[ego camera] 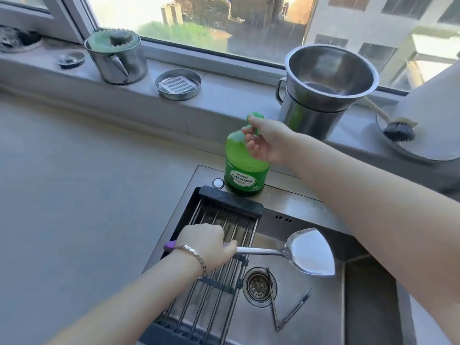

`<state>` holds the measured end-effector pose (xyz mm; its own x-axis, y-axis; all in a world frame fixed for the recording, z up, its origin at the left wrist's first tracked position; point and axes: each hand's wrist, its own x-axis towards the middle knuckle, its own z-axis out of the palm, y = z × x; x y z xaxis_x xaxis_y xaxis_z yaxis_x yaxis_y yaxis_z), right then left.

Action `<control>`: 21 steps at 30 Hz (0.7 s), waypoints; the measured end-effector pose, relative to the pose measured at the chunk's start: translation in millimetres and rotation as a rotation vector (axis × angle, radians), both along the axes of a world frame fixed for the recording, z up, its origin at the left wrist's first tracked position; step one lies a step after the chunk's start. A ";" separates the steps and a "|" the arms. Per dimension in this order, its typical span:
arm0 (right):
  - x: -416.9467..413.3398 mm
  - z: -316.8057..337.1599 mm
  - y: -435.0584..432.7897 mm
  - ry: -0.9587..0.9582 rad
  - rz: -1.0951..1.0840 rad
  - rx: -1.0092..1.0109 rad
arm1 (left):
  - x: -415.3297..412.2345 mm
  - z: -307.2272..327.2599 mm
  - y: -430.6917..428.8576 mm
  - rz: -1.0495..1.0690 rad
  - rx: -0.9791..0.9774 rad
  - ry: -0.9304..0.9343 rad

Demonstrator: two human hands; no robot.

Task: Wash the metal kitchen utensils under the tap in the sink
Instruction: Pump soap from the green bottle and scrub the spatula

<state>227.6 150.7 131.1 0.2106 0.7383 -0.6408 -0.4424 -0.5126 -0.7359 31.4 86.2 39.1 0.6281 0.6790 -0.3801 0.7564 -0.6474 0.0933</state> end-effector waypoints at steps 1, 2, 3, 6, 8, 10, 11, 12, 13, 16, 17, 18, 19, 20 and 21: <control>1.5 0.3 1.1 0.060 -0.010 0.012 | 0.0 -1.4 0.9 0.010 -0.011 -0.005; 2.5 0.9 1.0 0.118 -0.022 0.016 | -0.3 -2.8 1.1 0.017 -0.020 -0.005; 2.8 1.5 0.8 0.161 -0.031 0.014 | -0.2 -4.0 1.0 0.021 -0.028 -0.003; 0.8 4.2 0.3 0.205 -0.040 -0.022 | 1.2 -6.3 0.7 0.018 -0.037 -0.002; 2.5 7.4 2.8 0.241 -0.077 -0.039 | 2.3 -7.2 1.0 0.012 -0.036 -0.007; 6.1 11.0 5.2 0.289 -0.101 -0.047 | 2.8 -7.8 1.0 0.001 -0.037 -0.005; 7.8 12.6 6.3 0.303 -0.094 -0.050 | 3.1 -8.4 1.0 -0.005 -0.039 -0.004; 9.1 13.9 7.1 0.304 -0.085 -0.059 | 3.1 -8.9 0.6 -0.007 -0.040 -0.005; 9.7 14.6 7.4 0.298 -0.081 -0.071 | 3.2 -9.4 0.1 -0.007 -0.037 -0.006; 10.0 13.0 10.0 0.259 -0.083 -0.101 | 4.4 -12.5 -0.2 0.011 -0.027 -0.020; 9.5 12.1 10.6 0.252 -0.082 -0.112 | 4.7 -14.1 -1.0 0.023 -0.030 -0.025; 9.6 11.1 10.7 0.252 -0.080 -0.119 | 5.1 -15.5 -2.0 0.039 -0.038 -0.030; 9.9 9.9 10.9 0.261 -0.075 -0.122 | 5.9 -17.0 -2.6 0.056 -0.050 -0.036; 10.8 8.7 10.7 0.274 -0.068 -0.127 | 6.5 -18.1 -3.1 0.069 -0.062 -0.038; 11.7 7.9 10.6 0.287 -0.058 -0.132 | 7.0 -18.7 -3.2 0.075 -0.069 -0.039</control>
<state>239.3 161.3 139.0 0.0465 0.6366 -0.7698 -0.6533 -0.5636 -0.5055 38.4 83.0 20.4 0.5915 0.6980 -0.4038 0.7976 -0.5799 0.1659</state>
